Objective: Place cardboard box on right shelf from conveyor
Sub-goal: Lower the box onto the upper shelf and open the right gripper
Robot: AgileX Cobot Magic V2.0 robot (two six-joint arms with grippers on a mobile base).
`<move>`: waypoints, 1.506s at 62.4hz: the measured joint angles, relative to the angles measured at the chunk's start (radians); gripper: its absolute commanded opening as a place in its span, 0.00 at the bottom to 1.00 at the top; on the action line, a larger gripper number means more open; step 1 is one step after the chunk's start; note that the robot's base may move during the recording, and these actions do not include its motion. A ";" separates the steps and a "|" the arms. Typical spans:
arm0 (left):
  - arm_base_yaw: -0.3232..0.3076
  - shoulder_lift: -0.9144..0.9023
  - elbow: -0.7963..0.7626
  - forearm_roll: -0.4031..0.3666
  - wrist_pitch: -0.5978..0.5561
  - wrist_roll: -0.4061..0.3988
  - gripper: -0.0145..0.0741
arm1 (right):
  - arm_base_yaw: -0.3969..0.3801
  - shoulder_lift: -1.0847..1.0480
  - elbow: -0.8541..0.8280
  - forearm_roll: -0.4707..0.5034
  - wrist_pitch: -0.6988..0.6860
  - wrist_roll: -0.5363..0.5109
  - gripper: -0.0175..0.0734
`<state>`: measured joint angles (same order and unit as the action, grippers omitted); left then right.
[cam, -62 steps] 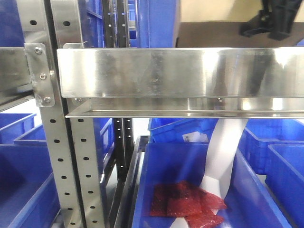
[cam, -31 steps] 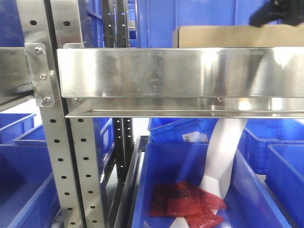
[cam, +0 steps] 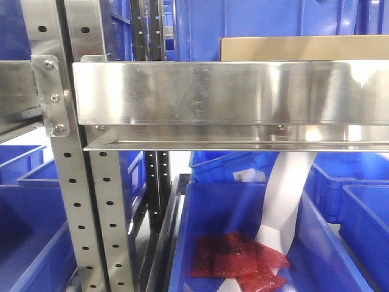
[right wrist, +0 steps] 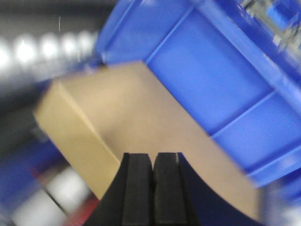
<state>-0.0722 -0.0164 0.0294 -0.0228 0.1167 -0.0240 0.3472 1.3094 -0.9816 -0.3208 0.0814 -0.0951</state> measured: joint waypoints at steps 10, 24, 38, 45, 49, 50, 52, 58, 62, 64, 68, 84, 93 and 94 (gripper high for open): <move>0.000 0.000 0.000 0.000 0.000 0.000 0.03 | -0.081 -0.008 0.002 0.156 -0.055 0.216 0.25; 0.000 0.000 0.000 0.000 0.000 0.000 0.03 | -0.231 -0.138 0.127 0.177 -0.095 0.269 0.25; 0.000 0.000 0.000 0.000 0.000 0.000 0.03 | -0.263 -0.436 0.380 0.103 -0.154 0.272 0.25; 0.000 0.000 0.000 0.000 0.000 0.000 0.03 | -0.263 -0.620 0.510 0.098 -0.156 0.273 0.25; 0.000 0.000 0.000 0.000 0.000 0.000 0.03 | -0.263 -0.719 0.568 0.098 -0.137 0.273 0.25; 0.000 0.000 0.000 0.000 0.000 0.000 0.03 | -0.263 -0.741 0.579 0.098 -0.131 0.273 0.25; 0.000 0.000 0.000 0.000 0.000 0.000 0.03 | -0.263 -0.798 0.605 0.096 -0.116 0.273 0.25; 0.000 0.000 0.000 0.000 0.000 0.000 0.03 | -0.263 -0.954 0.668 0.096 -0.053 0.273 0.25; 0.000 0.000 0.000 0.000 0.000 0.000 0.03 | -0.263 -1.037 0.696 0.096 -0.009 0.273 0.25; 0.000 0.000 0.000 0.000 0.000 0.000 0.03 | -0.263 -1.078 0.706 0.096 0.013 0.273 0.25; 0.000 0.000 0.000 0.000 0.000 0.000 0.03 | -0.263 -1.143 0.714 0.096 0.043 0.273 0.25; 0.000 0.000 0.000 0.000 0.000 0.000 0.03 | -0.263 -1.236 0.716 0.096 0.056 0.273 0.25; 0.000 0.000 0.000 0.000 0.000 0.000 0.03 | -0.263 -1.236 0.716 0.096 0.056 0.273 0.25; 0.000 0.000 0.000 0.000 0.000 0.000 0.03 | -0.263 -1.236 0.716 0.096 0.056 0.273 0.25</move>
<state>-0.0722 -0.0164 0.0294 -0.0228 0.1167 -0.0240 0.0846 0.0737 -0.2656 -0.2247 0.1376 0.1782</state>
